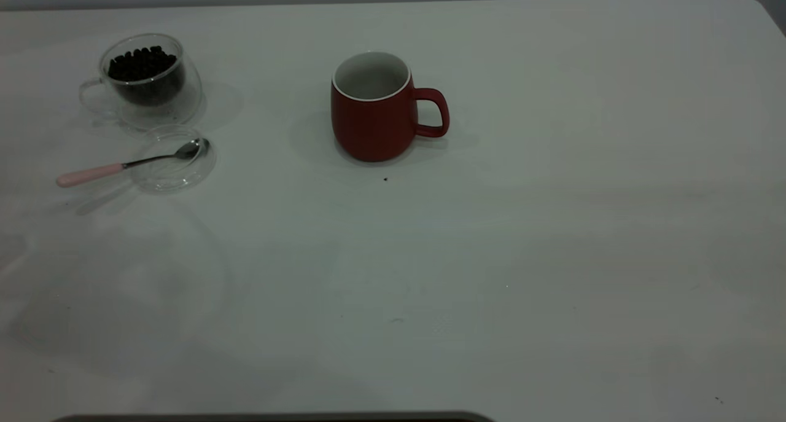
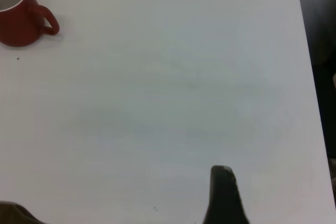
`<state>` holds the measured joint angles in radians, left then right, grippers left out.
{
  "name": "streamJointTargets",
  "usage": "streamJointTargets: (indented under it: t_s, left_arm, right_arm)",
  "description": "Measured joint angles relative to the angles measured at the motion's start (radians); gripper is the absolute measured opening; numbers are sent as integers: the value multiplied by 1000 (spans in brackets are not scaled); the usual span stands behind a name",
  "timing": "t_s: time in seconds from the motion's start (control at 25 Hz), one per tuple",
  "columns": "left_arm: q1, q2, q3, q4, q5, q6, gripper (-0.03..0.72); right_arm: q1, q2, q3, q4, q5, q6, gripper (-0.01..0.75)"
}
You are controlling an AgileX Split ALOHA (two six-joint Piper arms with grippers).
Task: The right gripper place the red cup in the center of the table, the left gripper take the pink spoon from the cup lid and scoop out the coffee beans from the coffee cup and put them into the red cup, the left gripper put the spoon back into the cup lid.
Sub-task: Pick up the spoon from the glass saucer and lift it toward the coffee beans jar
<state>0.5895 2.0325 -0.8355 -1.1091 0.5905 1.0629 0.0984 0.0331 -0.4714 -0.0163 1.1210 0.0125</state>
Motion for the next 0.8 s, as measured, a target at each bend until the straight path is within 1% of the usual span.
streamJointTargets:
  t_s: [0.12,0.24,0.32,0.48,0.56,0.68,0.8]
  left_arm:
    - [55,88,-1,-198,110,248,392]
    - [88,157,-3,-275,123,416,392]
    - [101,191,-4,-306,119,481,392]
    - [101,216,-8,-323,151,517,411]
    - [101,233,-14,-329,164,522,447]
    - [101,272,-19,-350,179,518,528]
    - [101,311,-19,-357,188,518,584]
  right_arm:
    - [0,0,0,0,0,0,556]
    - [0,0,0,0,0,0,556]
    - [0,0,0,0,0,0,556]
    - [0,0,0,0,0,0,556]
    - [0,0,0,0,0,0,556]
    - [0,0,0,0,0,0,556]
    - [0,0,0,0,0,0,556]
